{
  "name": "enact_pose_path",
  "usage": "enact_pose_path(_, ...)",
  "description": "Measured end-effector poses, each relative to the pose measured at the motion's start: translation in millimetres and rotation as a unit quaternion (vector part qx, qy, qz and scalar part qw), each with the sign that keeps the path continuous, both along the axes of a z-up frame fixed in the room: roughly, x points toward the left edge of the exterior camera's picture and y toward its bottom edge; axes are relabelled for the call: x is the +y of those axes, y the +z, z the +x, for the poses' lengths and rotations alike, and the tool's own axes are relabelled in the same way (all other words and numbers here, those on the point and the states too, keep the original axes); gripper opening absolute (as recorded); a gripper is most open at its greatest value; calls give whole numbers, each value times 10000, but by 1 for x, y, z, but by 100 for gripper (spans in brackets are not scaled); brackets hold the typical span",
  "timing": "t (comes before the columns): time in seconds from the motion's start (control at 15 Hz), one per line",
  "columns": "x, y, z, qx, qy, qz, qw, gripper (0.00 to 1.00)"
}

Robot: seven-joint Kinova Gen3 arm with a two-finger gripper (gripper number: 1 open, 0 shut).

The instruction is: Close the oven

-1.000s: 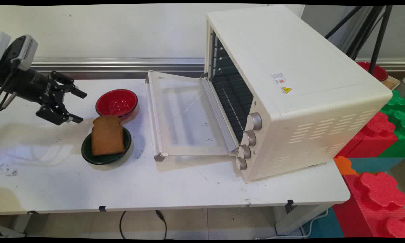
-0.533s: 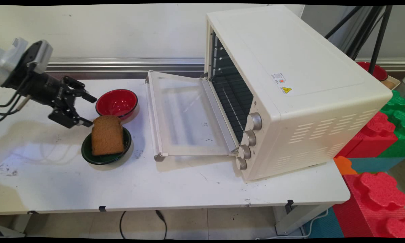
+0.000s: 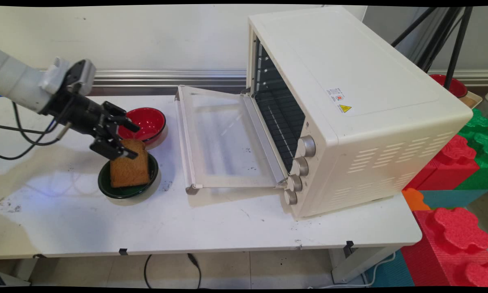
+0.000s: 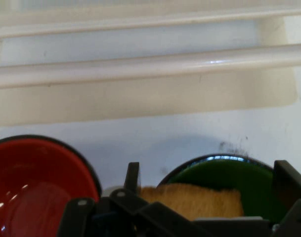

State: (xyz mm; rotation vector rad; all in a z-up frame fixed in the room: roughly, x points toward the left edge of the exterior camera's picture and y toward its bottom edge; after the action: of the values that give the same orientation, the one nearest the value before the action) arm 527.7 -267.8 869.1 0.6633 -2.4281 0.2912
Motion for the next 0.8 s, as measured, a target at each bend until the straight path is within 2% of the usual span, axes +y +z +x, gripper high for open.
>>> enact_pose_path(0.53,-12,-29,-27,85,-51,64,9999,100)
enact_pose_path(0.6,-14,-33,-30,92,-59,57,9999,0)
enact_pose_path(0.8,-17,-40,-36,99,-69,36,9999,0)
